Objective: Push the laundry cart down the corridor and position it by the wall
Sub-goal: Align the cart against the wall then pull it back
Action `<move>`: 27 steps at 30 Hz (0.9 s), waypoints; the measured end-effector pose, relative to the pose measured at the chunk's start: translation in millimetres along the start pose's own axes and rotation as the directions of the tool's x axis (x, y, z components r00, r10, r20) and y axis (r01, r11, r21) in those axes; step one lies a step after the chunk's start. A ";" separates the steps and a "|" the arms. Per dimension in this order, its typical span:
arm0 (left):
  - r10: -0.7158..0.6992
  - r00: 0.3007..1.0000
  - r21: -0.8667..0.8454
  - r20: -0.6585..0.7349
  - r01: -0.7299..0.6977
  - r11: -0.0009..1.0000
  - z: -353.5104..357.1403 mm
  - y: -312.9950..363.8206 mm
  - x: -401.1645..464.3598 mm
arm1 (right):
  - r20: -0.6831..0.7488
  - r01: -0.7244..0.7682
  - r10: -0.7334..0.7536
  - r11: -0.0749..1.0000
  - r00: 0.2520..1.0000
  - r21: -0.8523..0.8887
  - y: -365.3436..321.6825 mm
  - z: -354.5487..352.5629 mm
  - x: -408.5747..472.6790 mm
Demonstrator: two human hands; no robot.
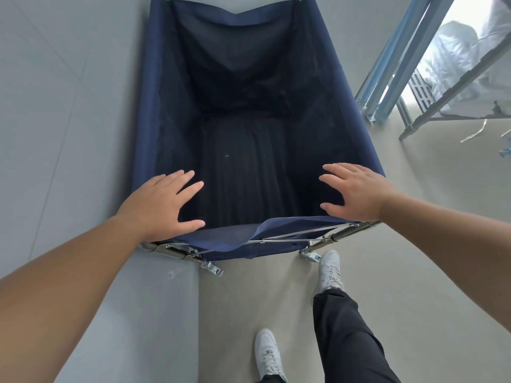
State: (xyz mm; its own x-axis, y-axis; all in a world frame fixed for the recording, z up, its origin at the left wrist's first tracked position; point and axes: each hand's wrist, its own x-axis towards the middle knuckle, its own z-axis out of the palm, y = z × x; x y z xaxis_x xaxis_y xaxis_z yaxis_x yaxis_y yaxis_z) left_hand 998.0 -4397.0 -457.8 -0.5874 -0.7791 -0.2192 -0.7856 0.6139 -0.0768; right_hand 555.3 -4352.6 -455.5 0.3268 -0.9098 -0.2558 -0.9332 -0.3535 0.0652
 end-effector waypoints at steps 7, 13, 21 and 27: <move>-0.013 1.000 -0.015 0.002 0.013 1.000 -0.3 1.2 -2.4 | 0.010 -0.003 0.003 1.000 1.000 0.006 1.0 -0.1 -1.4; -0.017 1.000 -0.016 0.006 0.017 1.000 0.0 0.6 -2.2 | 0.004 -0.017 0.017 1.000 1.000 0.017 0.7 -0.5 -1.7; -0.014 1.000 -0.022 -0.002 0.014 1.000 -0.1 0.2 -2.3 | -0.003 -0.021 0.021 1.000 1.000 0.018 0.7 -0.1 0.7; -0.011 1.000 -0.025 -0.002 0.011 1.000 -0.7 -0.8 0.2 | -0.003 -0.012 0.012 1.000 1.000 0.010 0.1 -0.5 1.1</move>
State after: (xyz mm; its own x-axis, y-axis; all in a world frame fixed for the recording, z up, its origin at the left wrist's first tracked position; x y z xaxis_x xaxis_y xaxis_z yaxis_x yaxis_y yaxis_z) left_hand 998.4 -4397.7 -457.1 -0.5795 -0.7859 -0.2160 -0.7964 0.6023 -0.0546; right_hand 555.7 -4353.7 -455.3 0.3157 -0.9147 -0.2522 -0.9386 -0.3401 0.0587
